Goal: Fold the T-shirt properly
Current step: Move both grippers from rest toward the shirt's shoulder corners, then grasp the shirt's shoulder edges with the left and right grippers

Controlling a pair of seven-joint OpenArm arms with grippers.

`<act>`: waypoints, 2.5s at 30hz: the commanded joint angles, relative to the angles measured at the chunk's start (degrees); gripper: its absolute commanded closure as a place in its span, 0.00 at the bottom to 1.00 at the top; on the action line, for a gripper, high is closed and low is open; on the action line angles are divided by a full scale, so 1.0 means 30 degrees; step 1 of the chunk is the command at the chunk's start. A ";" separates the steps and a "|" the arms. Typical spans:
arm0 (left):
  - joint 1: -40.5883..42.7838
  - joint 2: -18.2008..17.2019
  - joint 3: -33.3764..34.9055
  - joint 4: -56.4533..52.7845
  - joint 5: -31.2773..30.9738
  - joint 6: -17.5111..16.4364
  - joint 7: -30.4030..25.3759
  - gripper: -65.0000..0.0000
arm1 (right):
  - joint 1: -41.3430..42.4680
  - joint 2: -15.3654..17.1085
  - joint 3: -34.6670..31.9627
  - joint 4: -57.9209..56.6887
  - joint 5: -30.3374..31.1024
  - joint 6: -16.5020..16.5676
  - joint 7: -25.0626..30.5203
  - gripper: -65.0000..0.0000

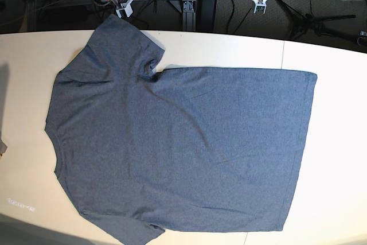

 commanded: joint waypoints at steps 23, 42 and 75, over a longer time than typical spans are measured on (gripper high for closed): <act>0.4255 -0.3577 -0.0007 0.6972 -0.2623 -0.8842 -0.0903 0.70 | -0.6178 0.4065 -0.1559 0.7781 0.1749 0.0838 0.0211 0.82; 1.4018 -0.8961 -0.2040 2.4815 0.0801 -0.8842 -0.0903 0.70 | -1.7486 1.2706 0.0612 2.4917 0.3738 0.0794 0.0204 0.82; 1.4207 -1.1205 -0.3905 3.3980 0.6921 -0.5362 -0.0452 0.70 | -0.5610 2.0349 -1.0724 2.7715 -0.3322 0.0510 -0.0153 0.42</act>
